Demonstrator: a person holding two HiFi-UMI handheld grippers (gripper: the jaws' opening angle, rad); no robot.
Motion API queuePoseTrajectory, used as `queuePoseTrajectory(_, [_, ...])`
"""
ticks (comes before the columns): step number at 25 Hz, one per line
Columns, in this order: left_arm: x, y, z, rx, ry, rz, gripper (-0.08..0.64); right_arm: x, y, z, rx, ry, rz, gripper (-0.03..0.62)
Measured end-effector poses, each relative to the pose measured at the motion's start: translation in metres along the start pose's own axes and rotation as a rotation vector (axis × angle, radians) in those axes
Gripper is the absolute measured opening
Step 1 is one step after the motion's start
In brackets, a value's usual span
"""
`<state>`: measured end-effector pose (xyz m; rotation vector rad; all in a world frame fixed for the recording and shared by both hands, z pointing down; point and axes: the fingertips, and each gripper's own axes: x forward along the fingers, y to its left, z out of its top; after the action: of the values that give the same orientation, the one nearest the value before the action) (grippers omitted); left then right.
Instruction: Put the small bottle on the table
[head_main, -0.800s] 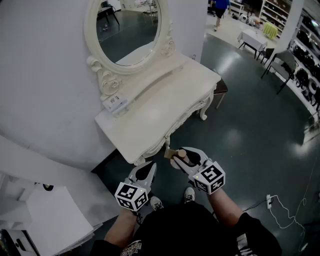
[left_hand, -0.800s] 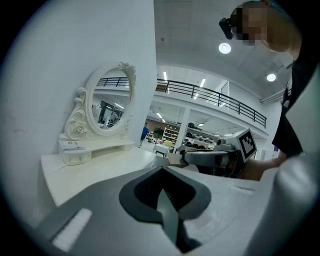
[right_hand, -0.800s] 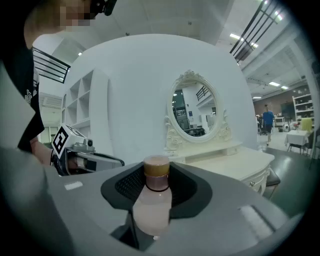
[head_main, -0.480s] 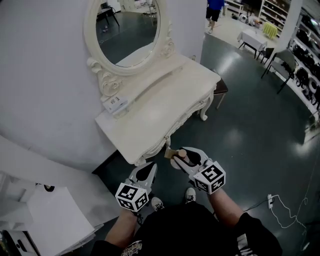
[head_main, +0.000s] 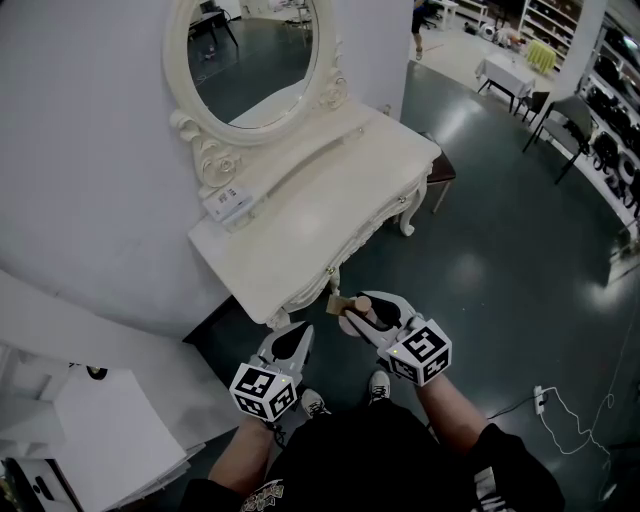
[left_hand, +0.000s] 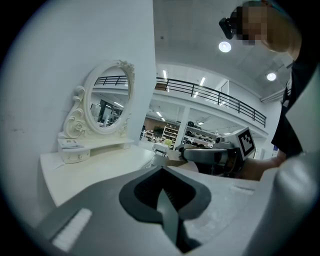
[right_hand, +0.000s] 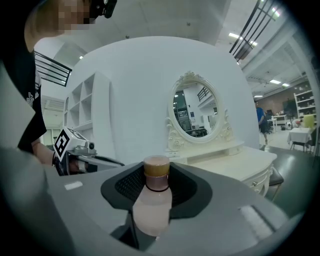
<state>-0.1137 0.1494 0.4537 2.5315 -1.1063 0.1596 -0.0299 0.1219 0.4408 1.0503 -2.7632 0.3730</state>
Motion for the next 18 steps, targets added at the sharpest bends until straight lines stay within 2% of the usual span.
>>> queuePoseTrajectory(18, [0.025,-0.025,-0.006,-0.015,0.002,0.051,0.0,-0.018,-0.032,-0.007,0.002,0.014,0.051,0.166])
